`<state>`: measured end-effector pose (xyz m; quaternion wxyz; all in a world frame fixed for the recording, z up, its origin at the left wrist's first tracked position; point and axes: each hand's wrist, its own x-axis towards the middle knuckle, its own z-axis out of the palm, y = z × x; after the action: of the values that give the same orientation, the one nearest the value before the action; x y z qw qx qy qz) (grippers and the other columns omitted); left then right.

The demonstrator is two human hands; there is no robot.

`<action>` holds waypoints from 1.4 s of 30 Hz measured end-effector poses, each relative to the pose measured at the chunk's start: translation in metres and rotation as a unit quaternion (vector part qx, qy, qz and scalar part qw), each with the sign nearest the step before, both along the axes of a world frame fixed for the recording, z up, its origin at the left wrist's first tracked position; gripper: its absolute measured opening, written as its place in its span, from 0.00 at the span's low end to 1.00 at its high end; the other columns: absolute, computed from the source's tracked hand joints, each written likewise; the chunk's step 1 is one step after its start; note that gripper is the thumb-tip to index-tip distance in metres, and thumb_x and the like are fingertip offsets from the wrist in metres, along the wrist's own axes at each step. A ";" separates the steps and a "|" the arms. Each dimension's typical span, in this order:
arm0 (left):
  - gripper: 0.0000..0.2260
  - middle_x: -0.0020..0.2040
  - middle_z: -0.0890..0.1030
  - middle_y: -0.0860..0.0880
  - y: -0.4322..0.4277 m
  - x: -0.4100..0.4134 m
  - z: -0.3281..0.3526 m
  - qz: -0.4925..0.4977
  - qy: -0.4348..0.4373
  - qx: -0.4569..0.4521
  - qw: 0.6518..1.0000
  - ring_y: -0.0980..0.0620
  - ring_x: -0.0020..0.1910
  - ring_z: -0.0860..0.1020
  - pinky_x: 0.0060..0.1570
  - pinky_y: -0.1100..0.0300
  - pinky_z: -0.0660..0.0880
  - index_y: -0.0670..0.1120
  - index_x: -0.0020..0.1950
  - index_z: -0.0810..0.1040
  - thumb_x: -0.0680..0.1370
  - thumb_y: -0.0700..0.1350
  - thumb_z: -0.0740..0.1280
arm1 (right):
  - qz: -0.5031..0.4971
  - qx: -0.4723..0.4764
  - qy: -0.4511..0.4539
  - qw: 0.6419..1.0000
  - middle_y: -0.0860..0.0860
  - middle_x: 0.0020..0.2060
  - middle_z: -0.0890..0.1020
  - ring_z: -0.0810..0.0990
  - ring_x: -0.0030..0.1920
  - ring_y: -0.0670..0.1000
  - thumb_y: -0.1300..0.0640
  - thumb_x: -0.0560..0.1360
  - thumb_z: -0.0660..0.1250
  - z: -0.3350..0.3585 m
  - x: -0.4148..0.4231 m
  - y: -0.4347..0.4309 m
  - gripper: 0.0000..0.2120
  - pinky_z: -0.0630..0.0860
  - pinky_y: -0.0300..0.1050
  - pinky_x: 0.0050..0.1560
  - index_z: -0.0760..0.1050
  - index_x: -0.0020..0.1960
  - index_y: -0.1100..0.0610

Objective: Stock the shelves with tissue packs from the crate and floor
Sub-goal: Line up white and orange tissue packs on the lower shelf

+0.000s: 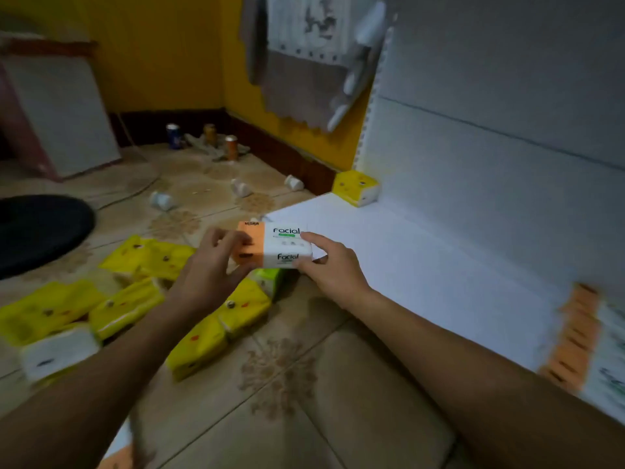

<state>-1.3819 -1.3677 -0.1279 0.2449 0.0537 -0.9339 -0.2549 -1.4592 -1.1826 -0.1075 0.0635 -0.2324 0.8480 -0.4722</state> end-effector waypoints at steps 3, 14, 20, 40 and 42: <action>0.17 0.58 0.72 0.42 0.076 -0.051 0.025 -0.059 0.012 -0.020 0.998 0.41 0.48 0.76 0.47 0.48 0.76 0.45 0.61 0.73 0.75 0.47 0.68 | -0.077 -0.066 -0.029 0.994 0.52 0.62 0.78 0.80 0.50 0.50 0.59 0.75 0.67 0.009 -0.023 0.079 0.21 0.80 0.49 0.54 0.72 0.67 0.52; 0.17 0.61 0.72 0.41 0.346 -0.129 0.017 -0.297 0.013 -0.009 0.955 0.41 0.49 0.78 0.48 0.49 0.77 0.43 0.63 0.72 0.75 0.40 0.67 | -0.340 -0.124 0.061 0.930 0.43 0.63 0.71 0.74 0.62 0.47 0.67 0.74 0.66 -0.001 -0.028 0.340 0.20 0.72 0.36 0.61 0.73 0.66 0.59; 0.24 0.59 0.76 0.45 0.426 -0.114 -0.017 -0.417 -0.051 -0.050 0.906 0.43 0.53 0.77 0.51 0.50 0.76 0.47 0.60 0.75 0.71 0.57 0.53 | -0.537 -0.091 0.074 0.835 0.54 0.70 0.69 0.69 0.69 0.54 0.65 0.74 0.66 -0.044 0.012 0.445 0.19 0.67 0.52 0.70 0.73 0.65 0.61; 0.19 0.54 0.81 0.46 0.375 -0.105 -0.027 -0.420 -0.032 -0.192 0.886 0.45 0.53 0.79 0.49 0.49 0.76 0.48 0.53 0.80 0.72 0.57 0.58 | -0.501 0.265 0.048 0.823 0.59 0.74 0.58 0.57 0.73 0.59 0.55 0.74 0.60 -0.059 0.041 0.451 0.28 0.54 0.55 0.72 0.62 0.73 0.56; 0.20 0.53 0.82 0.46 0.329 -0.112 -0.016 -0.381 -0.033 -0.215 0.899 0.44 0.53 0.80 0.48 0.50 0.76 0.48 0.53 0.80 0.72 0.57 0.57 | -0.491 0.249 0.072 0.832 0.61 0.74 0.59 0.58 0.73 0.61 0.56 0.72 0.60 -0.045 0.028 0.433 0.29 0.54 0.57 0.73 0.62 0.73 0.59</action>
<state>-1.4944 -1.0383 -0.1442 0.1037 -0.3515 -0.9227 -0.1199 -1.4313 -0.7499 -0.1529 -0.1816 0.2046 0.9416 -0.1961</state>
